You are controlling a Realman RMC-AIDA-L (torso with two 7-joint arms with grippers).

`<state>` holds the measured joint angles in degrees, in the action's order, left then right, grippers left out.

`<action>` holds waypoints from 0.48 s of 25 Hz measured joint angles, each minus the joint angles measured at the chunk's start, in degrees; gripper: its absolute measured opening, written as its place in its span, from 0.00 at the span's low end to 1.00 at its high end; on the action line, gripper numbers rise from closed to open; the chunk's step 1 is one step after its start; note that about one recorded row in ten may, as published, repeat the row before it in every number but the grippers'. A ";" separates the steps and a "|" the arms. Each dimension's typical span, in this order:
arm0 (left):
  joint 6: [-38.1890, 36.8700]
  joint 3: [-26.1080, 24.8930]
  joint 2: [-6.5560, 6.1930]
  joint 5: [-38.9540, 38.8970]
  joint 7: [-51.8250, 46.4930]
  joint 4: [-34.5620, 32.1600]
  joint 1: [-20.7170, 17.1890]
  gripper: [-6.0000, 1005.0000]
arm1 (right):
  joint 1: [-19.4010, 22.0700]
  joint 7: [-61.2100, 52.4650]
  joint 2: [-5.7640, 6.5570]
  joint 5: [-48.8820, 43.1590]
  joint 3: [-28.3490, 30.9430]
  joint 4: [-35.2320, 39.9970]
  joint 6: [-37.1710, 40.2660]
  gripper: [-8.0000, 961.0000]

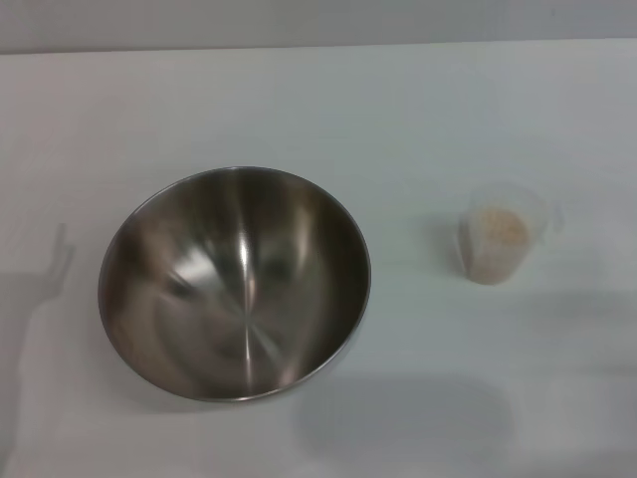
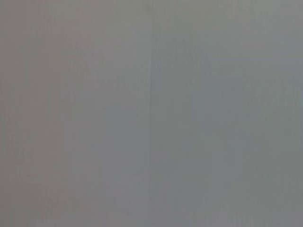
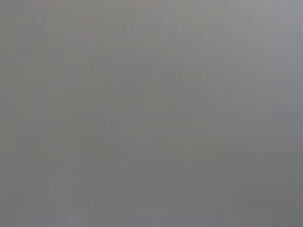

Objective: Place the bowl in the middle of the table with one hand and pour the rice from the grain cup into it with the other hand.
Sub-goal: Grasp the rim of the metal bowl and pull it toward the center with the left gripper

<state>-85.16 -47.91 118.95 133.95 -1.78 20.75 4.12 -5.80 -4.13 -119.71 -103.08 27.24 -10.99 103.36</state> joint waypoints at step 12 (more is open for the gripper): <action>0.80 -0.44 -0.90 0.00 1.86 4.27 2.03 0.83 | 0.00 0.00 0.13 0.00 0.00 0.13 -0.01 0.88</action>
<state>-84.35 -48.35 118.05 133.95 0.08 25.02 6.15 -5.80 -4.13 -119.57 -103.08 27.24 -10.85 103.35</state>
